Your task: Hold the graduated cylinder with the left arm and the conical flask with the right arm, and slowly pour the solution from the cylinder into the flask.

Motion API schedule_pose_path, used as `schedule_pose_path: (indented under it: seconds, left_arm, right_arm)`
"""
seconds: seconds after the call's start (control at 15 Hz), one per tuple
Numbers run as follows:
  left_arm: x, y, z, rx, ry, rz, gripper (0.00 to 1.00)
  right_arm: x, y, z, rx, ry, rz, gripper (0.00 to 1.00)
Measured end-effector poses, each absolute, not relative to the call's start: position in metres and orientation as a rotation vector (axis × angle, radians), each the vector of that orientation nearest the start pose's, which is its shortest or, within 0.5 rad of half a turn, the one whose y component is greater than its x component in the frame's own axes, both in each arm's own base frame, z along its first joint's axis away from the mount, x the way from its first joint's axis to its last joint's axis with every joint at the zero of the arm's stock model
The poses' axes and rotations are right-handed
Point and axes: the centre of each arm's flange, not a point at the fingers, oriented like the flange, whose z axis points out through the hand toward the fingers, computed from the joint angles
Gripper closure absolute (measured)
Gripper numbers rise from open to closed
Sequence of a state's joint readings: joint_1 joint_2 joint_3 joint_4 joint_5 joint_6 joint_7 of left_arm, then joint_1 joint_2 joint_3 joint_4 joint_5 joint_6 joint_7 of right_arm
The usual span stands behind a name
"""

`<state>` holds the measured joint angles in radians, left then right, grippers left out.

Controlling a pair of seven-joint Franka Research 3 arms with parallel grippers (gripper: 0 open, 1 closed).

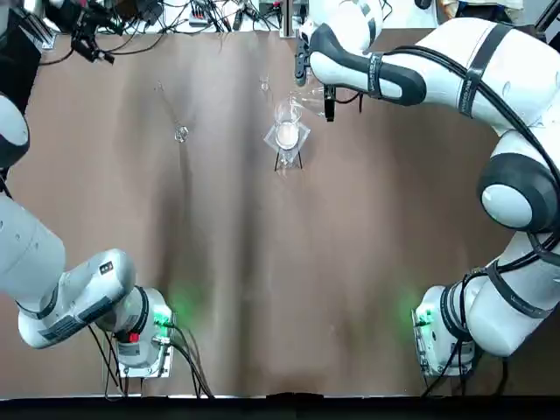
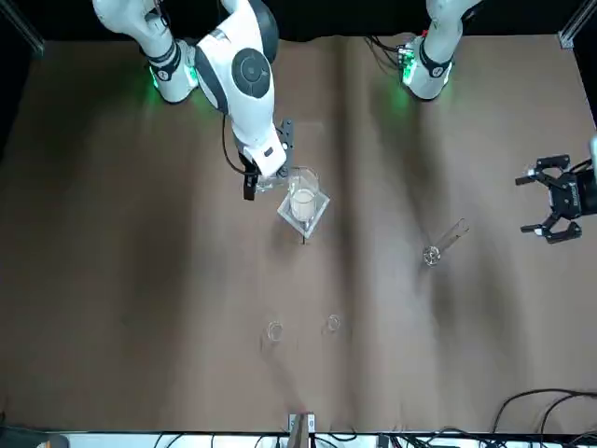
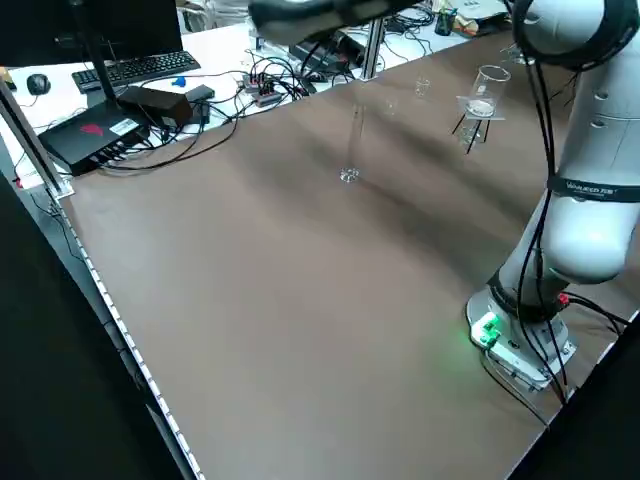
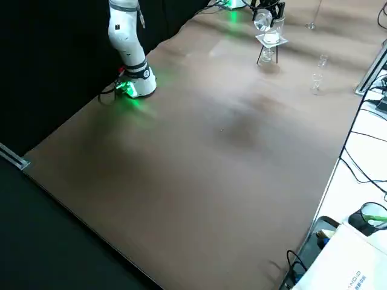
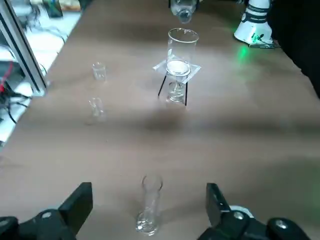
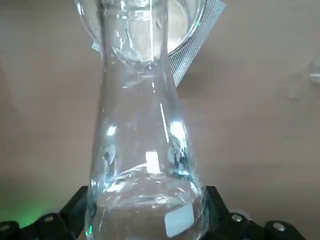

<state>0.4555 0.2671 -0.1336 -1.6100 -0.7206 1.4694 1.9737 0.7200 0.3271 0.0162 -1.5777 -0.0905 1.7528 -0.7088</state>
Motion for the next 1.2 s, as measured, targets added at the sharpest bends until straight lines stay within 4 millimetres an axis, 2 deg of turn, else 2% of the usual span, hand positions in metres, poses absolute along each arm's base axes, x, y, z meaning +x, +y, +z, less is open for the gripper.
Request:
schedule_pose_path:
  seconds: [0.2, 0.33, 0.53, 0.87, 0.93, 1.2]
  left_arm:
    - [0.597, 0.07, 0.499, 1.817, -1.664, 0.52, 0.0]
    - [0.602, 0.043, 0.506, 1.92, -1.658, 0.446, 0.0]
    - [0.606, 0.011, 0.512, 2.097, -1.6, 0.316, 0.0]
    - [0.597, -0.031, 0.531, 2.444, -1.432, 0.083, 0.0]
    - [0.593, -0.049, 0.537, 2.589, -1.306, 0.009, 0.0]
    - [0.585, -0.071, 0.546, 2.869, -0.98, -0.084, 0.0]
  right_arm:
    - [0.477, 0.429, 0.446, -2.417, -2.175, 0.235, 0.04]
    - [0.474, 0.433, 0.448, -2.424, -2.184, 0.233, 0.04]
    - [0.471, 0.435, 0.448, -2.455, -2.209, 0.243, 0.04]
    - [0.468, 0.439, 0.449, -2.47, -2.24, 0.24, 0.04]
    - [0.468, 0.438, 0.449, -2.473, -2.24, 0.24, 0.04]
    - [0.468, 0.438, 0.449, -2.475, -2.241, 0.241, 0.04]
